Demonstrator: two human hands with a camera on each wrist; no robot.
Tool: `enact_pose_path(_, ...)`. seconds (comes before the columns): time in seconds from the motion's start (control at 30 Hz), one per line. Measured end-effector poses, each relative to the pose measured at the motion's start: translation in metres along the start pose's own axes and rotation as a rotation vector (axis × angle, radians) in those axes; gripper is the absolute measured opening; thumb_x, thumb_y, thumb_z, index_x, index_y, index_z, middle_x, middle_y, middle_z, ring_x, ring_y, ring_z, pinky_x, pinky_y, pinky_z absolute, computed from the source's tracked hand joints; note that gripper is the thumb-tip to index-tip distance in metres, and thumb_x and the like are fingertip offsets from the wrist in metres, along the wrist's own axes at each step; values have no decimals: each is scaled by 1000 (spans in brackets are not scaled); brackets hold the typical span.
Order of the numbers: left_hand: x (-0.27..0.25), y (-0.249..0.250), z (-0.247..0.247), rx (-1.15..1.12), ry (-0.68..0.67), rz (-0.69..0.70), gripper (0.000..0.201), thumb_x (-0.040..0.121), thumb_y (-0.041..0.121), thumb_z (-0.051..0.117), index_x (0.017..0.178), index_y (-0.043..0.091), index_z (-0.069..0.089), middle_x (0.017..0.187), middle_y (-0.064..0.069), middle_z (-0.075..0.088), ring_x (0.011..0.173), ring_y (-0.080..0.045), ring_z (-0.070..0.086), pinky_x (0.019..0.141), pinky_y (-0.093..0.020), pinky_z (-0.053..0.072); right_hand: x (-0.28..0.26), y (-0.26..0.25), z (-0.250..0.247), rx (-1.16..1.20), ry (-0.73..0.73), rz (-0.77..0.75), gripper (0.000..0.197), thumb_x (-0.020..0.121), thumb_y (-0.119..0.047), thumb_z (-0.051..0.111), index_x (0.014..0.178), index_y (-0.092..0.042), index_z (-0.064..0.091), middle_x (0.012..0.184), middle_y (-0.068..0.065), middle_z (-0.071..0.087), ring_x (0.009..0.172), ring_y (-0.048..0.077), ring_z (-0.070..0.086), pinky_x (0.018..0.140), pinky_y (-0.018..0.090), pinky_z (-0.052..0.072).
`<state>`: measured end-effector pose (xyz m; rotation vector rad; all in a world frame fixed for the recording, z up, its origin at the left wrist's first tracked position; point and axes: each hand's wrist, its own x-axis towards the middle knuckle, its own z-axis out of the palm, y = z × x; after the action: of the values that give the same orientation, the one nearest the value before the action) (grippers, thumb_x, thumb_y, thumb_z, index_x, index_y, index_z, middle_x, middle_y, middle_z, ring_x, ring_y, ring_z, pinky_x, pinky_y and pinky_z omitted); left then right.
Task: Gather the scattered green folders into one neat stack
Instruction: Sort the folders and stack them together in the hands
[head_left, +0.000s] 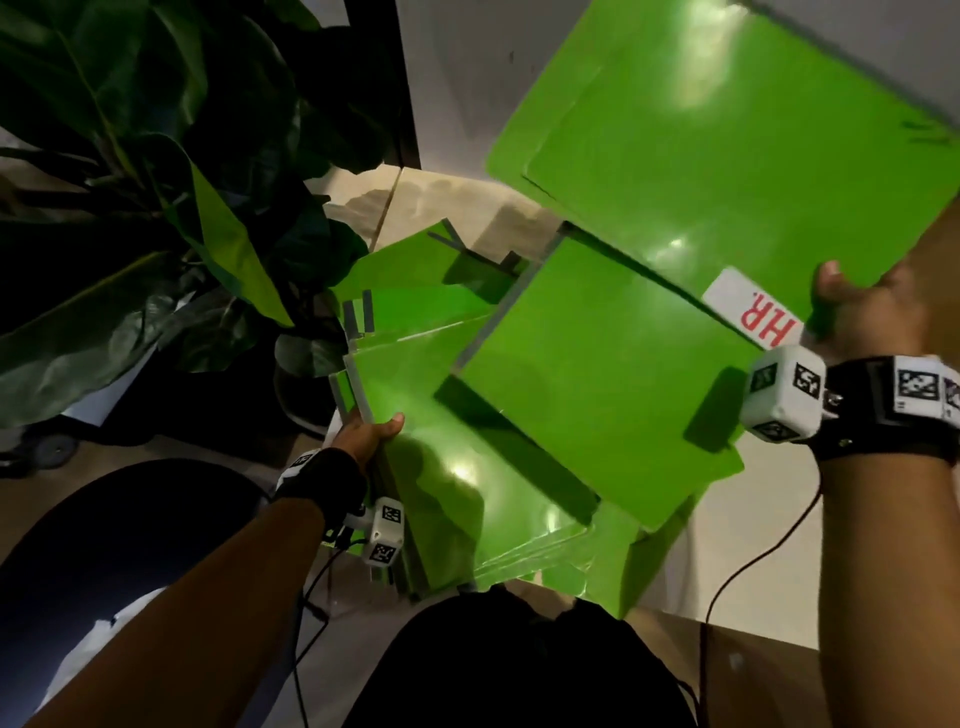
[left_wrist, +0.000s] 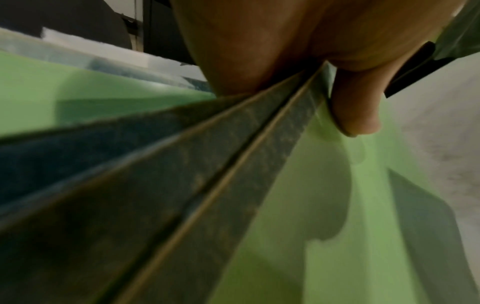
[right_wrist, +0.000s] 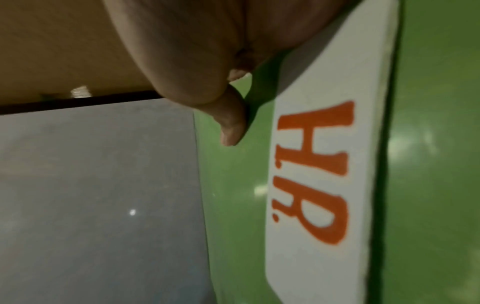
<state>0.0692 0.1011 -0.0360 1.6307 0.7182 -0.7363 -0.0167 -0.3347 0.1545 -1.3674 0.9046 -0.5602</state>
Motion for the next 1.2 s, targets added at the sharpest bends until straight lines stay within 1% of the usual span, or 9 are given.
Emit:
enact_pose_path(0.17,-4,4,1,31,13,26,63,84,30,69,134,1,42,128,-22,54,116,-40,54,102,-51,44,-15,61,34,-151,-136,94,32,91,5,54,117,-14,56,80,-14,73,67,0,68,62,22,55)
enact_pose_path(0.27,-2,2,1,-94,-16,18,60,86,41,64,133,9,45,128,-19,54,118,-36,53,105,-52,41,-24,101,48,-246,-173,128,37,87,4,61,118,-15,58,103,5,71,88,22,68,77,40,54)
enact_pose_path(0.43,25,-22,-4,291,2,44,119,28,65,88,122,4,48,116,-18,63,101,-33,63,89,-45,54,-39,151,64,-483,-126,316,67,83,-15,71,142,-12,40,138,17,52,119,34,56,94,46,48)
enact_pose_path(0.5,22,-20,-2,458,-3,58,106,39,53,92,118,0,44,103,-14,62,97,-33,63,73,-34,53,-38,169,64,-627,-134,355,76,80,-20,75,144,-13,35,142,17,47,124,39,51,100,53,44)
enact_pose_path(0.67,-2,-7,4,471,13,87,82,56,28,90,112,3,35,90,-9,59,87,-27,58,54,-21,43,-39,184,59,-421,-161,604,46,79,-8,73,114,-23,46,83,17,60,65,30,58,60,54,51)
enact_pose_path(0.83,1,-9,-1,506,-3,95,90,55,32,90,126,5,41,111,-13,61,103,-30,60,79,-31,51,-14,165,73,-471,-148,586,62,89,-34,65,142,-12,41,147,13,41,127,33,46,95,38,38)
enact_pose_path(0.97,-8,-2,0,494,-45,79,95,62,27,87,134,5,29,125,-14,56,115,-33,55,100,-38,45,-2,159,84,-726,-254,681,117,40,-75,76,132,-7,53,132,16,58,103,34,62,87,41,51)
enact_pose_path(1.07,-10,0,-1,479,-63,66,97,62,29,87,136,6,29,130,-12,55,116,-32,55,103,-43,44,3,158,89,-692,-198,767,70,61,-56,81,105,-5,60,109,21,66,91,42,67,82,53,53)
enact_pose_path(1.2,-16,2,4,436,-18,87,86,72,11,81,137,1,26,115,-8,55,111,-29,56,90,-30,44,25,140,98,-802,-165,447,89,78,-47,73,143,1,37,146,21,42,127,40,48,105,46,40)
